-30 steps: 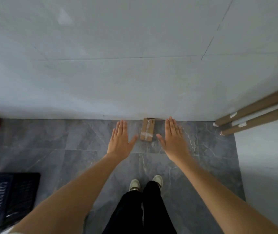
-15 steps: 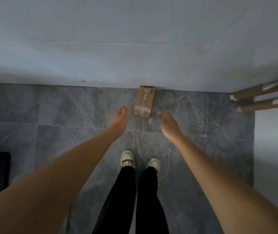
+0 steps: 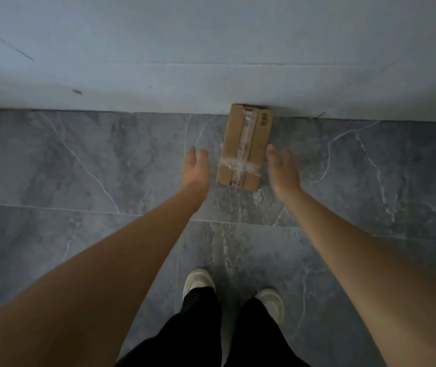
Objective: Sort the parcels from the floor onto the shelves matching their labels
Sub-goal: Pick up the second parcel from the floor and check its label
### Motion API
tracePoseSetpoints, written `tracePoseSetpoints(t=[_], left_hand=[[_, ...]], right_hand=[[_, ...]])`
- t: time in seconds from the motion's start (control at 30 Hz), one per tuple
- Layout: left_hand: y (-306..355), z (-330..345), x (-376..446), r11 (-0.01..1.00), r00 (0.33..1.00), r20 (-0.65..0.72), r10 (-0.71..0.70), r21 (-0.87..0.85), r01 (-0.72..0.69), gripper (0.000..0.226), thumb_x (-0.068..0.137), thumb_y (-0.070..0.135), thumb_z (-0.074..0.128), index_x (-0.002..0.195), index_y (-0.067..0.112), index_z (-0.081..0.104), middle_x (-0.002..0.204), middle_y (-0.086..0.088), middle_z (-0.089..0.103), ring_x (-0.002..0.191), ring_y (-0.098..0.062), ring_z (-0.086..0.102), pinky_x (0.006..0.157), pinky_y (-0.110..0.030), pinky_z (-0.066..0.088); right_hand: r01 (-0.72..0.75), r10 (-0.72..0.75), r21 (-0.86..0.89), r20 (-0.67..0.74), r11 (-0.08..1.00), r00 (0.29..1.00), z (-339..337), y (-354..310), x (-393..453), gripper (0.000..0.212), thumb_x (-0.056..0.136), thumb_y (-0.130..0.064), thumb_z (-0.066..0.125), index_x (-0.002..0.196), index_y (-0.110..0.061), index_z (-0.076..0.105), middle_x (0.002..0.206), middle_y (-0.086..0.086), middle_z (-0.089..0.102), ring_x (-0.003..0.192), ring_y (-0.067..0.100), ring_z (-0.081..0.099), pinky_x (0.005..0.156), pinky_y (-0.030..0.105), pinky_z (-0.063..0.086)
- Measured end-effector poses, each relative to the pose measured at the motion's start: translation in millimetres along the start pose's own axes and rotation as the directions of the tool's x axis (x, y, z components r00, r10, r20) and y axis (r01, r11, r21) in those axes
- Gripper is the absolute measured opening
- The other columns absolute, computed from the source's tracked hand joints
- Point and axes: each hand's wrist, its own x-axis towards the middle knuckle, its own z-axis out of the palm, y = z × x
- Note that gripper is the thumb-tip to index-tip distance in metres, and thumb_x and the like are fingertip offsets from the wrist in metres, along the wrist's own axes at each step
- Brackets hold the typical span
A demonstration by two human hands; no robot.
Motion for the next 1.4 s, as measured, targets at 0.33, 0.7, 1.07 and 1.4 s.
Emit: tracePoseSetpoints(t=[0.33,0.7,1.07,1.4], left_hand=[[-4,61,102,0.998,0.981,0.188,0.052,-0.055,-0.043,0.067,0.097,0.062,0.024,0.151,0.026,0.039,0.150,-0.009,0.047,0.135,-0.030,0.047,0.116,-0.049,0.034],[-4,30,10,0.986,0.962,0.268,-0.042,-0.144,0.083,0.075,0.091,0.068,0.027,0.153,0.028,0.034,0.153,-0.006,0.045,0.139,-0.028,0.044,0.117,-0.050,0.033],[103,-69,-218,0.971,0.967,0.255,-0.007,-0.230,0.067,0.108,0.057,0.088,0.035,0.151,0.034,0.038,0.149,-0.007,0.049,0.135,-0.031,0.050,0.112,-0.055,0.038],[183,-153,-405,0.950,0.958,0.211,0.195,-0.283,-0.132,0.054,0.103,0.053,0.031,0.149,0.027,0.040,0.144,-0.008,0.053,0.132,-0.029,0.051,0.112,-0.052,0.040]], right_hand=[[-0.014,-0.003,0.271,0.062,0.962,0.998,40,29,94,0.075,0.102,-0.062,0.040,0.163,-0.021,0.022,0.160,0.000,0.041,0.145,0.021,0.042,0.117,0.034,0.034],[-0.140,0.077,0.372,0.181,0.917,0.980,21,1,-10,0.090,0.074,-0.082,0.049,0.150,-0.033,0.048,0.147,-0.002,0.059,0.131,0.021,0.058,0.114,0.050,0.045],[-0.065,0.001,0.405,0.158,0.912,0.987,-80,-133,-229,0.090,0.074,-0.084,0.059,0.143,-0.027,0.056,0.136,0.003,0.068,0.121,0.023,0.067,0.105,0.051,0.053],[0.064,-0.108,0.403,0.089,0.913,0.990,-152,-230,-404,0.058,0.099,-0.060,0.048,0.148,-0.029,0.048,0.138,0.002,0.065,0.122,0.025,0.065,0.107,0.051,0.051]])
